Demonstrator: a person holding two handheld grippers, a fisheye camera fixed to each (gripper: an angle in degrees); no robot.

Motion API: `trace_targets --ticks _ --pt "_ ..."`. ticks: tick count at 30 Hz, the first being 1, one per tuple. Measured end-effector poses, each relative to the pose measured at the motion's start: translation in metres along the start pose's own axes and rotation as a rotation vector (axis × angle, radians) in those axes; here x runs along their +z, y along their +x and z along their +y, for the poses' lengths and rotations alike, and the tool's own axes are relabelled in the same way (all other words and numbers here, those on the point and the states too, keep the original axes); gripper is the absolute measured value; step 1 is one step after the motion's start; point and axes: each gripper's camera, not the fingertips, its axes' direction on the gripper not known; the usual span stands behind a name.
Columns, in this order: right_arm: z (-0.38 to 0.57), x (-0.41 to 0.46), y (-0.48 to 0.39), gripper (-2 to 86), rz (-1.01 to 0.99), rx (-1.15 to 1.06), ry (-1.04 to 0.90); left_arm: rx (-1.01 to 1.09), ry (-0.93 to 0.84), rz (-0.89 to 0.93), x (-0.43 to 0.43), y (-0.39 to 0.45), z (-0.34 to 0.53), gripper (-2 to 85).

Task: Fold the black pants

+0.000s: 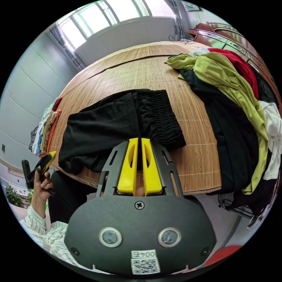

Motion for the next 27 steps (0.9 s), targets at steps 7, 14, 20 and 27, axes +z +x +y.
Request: trace_targets --ticks 7,14,20,27 --pt "-0.006 -0.027 -0.012 6.1 0.088 -0.048 0.137 0.084 -0.105 -0.092 0.053 0.002 0.005 0.1" --pt "-0.068 0.020 -0.029 8.6 0.020 -0.198 0.079 0.069 -0.090 -0.074 0.066 -0.009 0.010 0.1" --pt "-0.085 0.053 -0.045 5.4 0.108 -0.264 0.039 0.065 -0.085 -0.074 0.075 -0.016 0.012 0.2" --pt "-0.073 0.057 -0.026 -0.2 0.249 -0.134 0.161 0.053 -0.073 -0.066 0.083 -0.024 0.016 0.4"
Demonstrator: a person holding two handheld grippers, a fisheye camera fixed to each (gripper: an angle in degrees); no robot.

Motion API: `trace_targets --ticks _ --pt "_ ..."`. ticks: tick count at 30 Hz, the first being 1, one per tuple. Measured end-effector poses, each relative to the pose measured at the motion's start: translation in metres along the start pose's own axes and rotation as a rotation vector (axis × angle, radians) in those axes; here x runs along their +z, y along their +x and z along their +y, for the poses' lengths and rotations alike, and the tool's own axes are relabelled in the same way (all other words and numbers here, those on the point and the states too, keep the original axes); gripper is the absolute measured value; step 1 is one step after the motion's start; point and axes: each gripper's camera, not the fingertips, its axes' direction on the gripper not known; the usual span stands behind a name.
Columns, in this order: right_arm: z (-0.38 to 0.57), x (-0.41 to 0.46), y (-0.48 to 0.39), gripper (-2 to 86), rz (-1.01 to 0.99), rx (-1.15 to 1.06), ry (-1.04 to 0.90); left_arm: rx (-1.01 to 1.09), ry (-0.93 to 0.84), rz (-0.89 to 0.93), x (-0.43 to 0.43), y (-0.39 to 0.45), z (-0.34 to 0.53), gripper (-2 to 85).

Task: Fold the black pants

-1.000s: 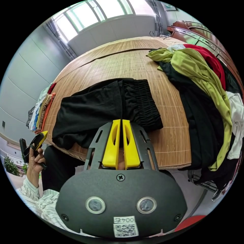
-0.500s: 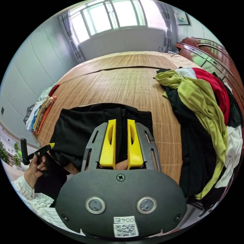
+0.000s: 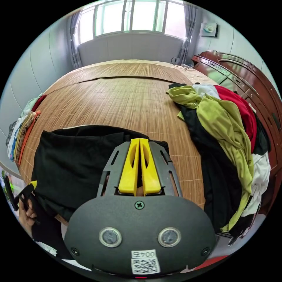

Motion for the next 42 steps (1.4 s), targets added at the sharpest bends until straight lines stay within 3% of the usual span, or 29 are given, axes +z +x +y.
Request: trace_targets --ticks 6,10,15,17,21,28,31,34,38,42 --pt "0.010 -0.012 0.031 0.0 -0.101 0.097 0.049 -0.003 -0.004 -0.020 -0.003 0.003 -0.001 0.3" --pt "0.030 -0.018 0.035 1.6 -0.445 0.070 0.045 0.099 0.148 -0.020 -0.028 0.029 0.000 0.2" --pt "0.043 0.032 0.063 1.9 -0.367 0.168 -0.093 0.159 -0.066 -0.170 0.025 0.038 -0.022 0.4" --pt "0.048 0.034 0.090 3.6 -0.504 0.259 -0.091 0.105 -0.050 -0.125 0.024 0.031 -0.023 0.3" --pt "0.057 0.017 0.099 3.7 -0.547 0.216 -0.012 0.190 0.086 -0.072 0.005 0.063 -0.046 0.1" --pt "0.061 0.045 0.104 4.9 -0.639 0.215 -0.017 0.278 -0.083 -0.170 0.115 0.112 -0.137 0.2" --pt "0.054 0.068 0.118 0.9 -0.537 0.251 -0.102 0.292 -0.107 -0.242 0.156 0.117 -0.155 0.3" --pt "0.057 0.080 0.136 -0.2 -0.594 0.285 -0.087 0.323 -0.072 -0.229 0.172 0.116 -0.159 0.4" --pt "0.057 0.084 0.148 -0.6 -0.610 0.255 -0.062 0.302 -0.097 -0.228 0.173 0.121 -0.164 0.4" --pt "0.066 0.070 0.164 -0.6 -0.704 0.261 0.012 0.301 -0.033 -0.182 0.116 0.130 -0.139 0.4"
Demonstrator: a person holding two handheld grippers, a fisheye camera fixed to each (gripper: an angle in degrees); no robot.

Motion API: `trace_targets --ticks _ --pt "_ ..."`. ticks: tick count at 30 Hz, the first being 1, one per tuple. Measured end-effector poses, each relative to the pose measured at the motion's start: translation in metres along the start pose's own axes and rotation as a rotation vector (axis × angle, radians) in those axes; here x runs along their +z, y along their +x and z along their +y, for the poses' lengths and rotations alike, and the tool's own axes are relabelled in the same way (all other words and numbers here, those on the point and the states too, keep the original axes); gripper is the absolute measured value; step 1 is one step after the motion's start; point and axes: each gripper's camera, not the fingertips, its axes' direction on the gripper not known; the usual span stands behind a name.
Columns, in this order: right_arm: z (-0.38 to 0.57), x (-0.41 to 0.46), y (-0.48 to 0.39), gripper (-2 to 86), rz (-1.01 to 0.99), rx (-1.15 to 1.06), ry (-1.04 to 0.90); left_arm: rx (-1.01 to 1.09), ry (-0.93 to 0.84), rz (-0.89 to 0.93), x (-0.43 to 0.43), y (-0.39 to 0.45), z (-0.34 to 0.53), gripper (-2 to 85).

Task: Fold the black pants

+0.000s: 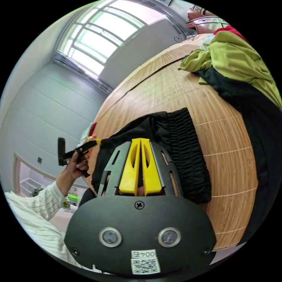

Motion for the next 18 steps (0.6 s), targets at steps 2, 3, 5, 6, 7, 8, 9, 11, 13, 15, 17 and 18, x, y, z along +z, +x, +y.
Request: trace_targets --ticks 2,3,5,6,7,8,9,11,13,15,17,18 --pt "0.011 -0.015 0.002 -0.5 -0.134 0.002 0.023 -0.004 -0.003 -0.020 -0.019 -0.008 0.026 0.4" --pt "0.013 -0.014 0.004 -0.5 -0.124 0.013 0.011 -0.019 -0.003 -0.030 -0.028 -0.017 0.046 0.4" --pt "0.014 -0.001 0.014 -0.2 0.059 0.069 -0.119 -0.058 -0.009 -0.043 -0.040 -0.036 0.076 0.6" --pt "0.014 -0.004 0.014 -0.1 0.048 0.066 -0.104 -0.098 -0.008 -0.040 -0.048 -0.048 0.095 0.7" --pt "0.016 -0.019 0.013 0.2 0.002 0.078 -0.023 -0.136 0.006 -0.015 -0.059 -0.057 0.112 0.8" --pt "0.021 -0.041 0.011 1.0 -0.028 0.067 0.072 -0.150 0.018 0.001 -0.065 -0.059 0.120 0.9" --pt "0.024 -0.052 0.011 1.3 -0.031 0.074 0.114 -0.164 0.045 0.026 -0.078 -0.060 0.135 1.0" --pt "0.050 -0.089 0.031 3.4 -0.111 0.229 0.227 -0.145 0.077 0.036 -0.094 -0.051 0.154 1.2" --pt "0.080 -0.103 0.055 5.8 -0.270 0.389 0.273 -0.075 0.089 0.058 -0.103 -0.027 0.170 1.9" --pt "0.109 -0.107 0.068 7.5 -0.368 0.487 0.291 0.009 0.097 0.087 -0.102 0.001 0.175 2.7" --pt "0.130 -0.108 0.071 8.9 -0.378 0.549 0.290 0.116 0.091 0.098 -0.095 0.035 0.173 3.8" --pt "0.132 -0.108 0.072 9.3 -0.377 0.565 0.285 0.187 0.082 0.101 -0.088 0.059 0.170 4.8"
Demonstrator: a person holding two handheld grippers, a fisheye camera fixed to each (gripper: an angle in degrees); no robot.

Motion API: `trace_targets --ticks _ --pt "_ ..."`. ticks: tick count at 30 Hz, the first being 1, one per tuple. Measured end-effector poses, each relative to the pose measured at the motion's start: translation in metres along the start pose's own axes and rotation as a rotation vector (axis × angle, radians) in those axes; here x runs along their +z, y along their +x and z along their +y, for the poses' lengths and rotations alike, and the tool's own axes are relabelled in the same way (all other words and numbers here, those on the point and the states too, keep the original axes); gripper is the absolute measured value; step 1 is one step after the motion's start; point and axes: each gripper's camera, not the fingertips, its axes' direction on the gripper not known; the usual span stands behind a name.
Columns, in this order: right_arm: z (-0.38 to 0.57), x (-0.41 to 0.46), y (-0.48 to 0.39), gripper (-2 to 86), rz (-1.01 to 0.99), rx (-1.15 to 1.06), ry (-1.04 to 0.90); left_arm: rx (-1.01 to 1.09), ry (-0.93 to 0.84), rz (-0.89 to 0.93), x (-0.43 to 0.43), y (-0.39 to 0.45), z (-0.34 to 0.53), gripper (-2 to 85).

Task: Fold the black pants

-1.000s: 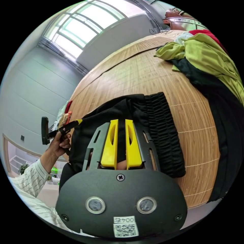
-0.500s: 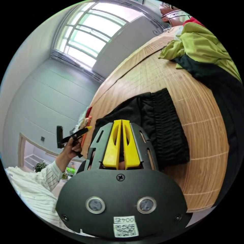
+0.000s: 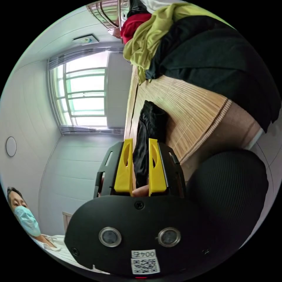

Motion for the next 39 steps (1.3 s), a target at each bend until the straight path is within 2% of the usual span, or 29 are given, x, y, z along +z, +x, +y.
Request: trace_targets --ticks 5,10,14,16,18,19,22,25,27,29,31,33,36,38,39 --pt "-0.012 0.013 0.011 10.8 0.132 0.083 -0.059 0.248 -0.032 0.045 0.042 0.086 -0.023 8.4" --pt "-0.027 0.040 0.000 9.7 0.138 0.067 -0.098 0.470 -0.120 -0.003 0.101 0.153 -0.039 11.5" --pt "-0.024 0.049 -0.020 7.1 0.213 0.048 -0.111 0.427 -0.129 -0.001 0.106 0.146 -0.052 11.6" --pt "-0.013 0.038 -0.030 6.0 0.270 0.028 -0.040 0.310 -0.064 -0.017 0.075 0.105 -0.054 10.8" --pt "0.008 0.031 -0.051 3.2 0.292 -0.083 0.028 0.188 0.001 -0.080 0.040 0.053 -0.048 9.8" --pt "0.025 0.038 -0.068 1.6 0.241 -0.186 0.012 0.096 0.020 -0.135 0.020 0.012 -0.042 9.1" --pt "0.070 0.097 -0.107 0.2 0.077 -0.381 -0.222 -0.151 -0.027 -0.207 -0.009 -0.105 -0.028 8.5" --pt "0.121 0.175 -0.143 1.0 0.194 -0.545 -0.373 -0.333 -0.073 -0.120 -0.017 -0.194 -0.022 8.8" --pt "0.143 0.214 -0.151 3.8 0.280 -0.601 -0.428 -0.369 -0.095 -0.105 -0.016 -0.227 -0.027 9.0" --pt "0.156 0.245 -0.144 4.7 0.461 -0.561 -0.467 -0.371 -0.119 -0.098 -0.012 -0.250 -0.036 9.0" --pt "0.167 0.246 -0.148 5.3 0.472 -0.550 -0.457 -0.359 -0.149 -0.086 -0.006 -0.275 -0.050 9.0" --pt "0.192 0.247 -0.169 6.0 0.489 -0.653 -0.438 -0.342 -0.163 -0.076 0.001 -0.288 -0.064 9.0" --pt "0.259 0.271 -0.214 7.9 0.502 -0.933 -0.438 -0.310 -0.203 -0.072 0.023 -0.302 -0.089 9.2" --pt "0.319 0.305 -0.242 10.4 0.501 -1.171 -0.493 -0.307 -0.242 -0.060 0.041 -0.309 -0.102 9.5" --pt "0.332 0.315 -0.247 10.9 0.506 -1.222 -0.521 -0.308 -0.258 -0.061 0.050 -0.312 -0.108 9.8"
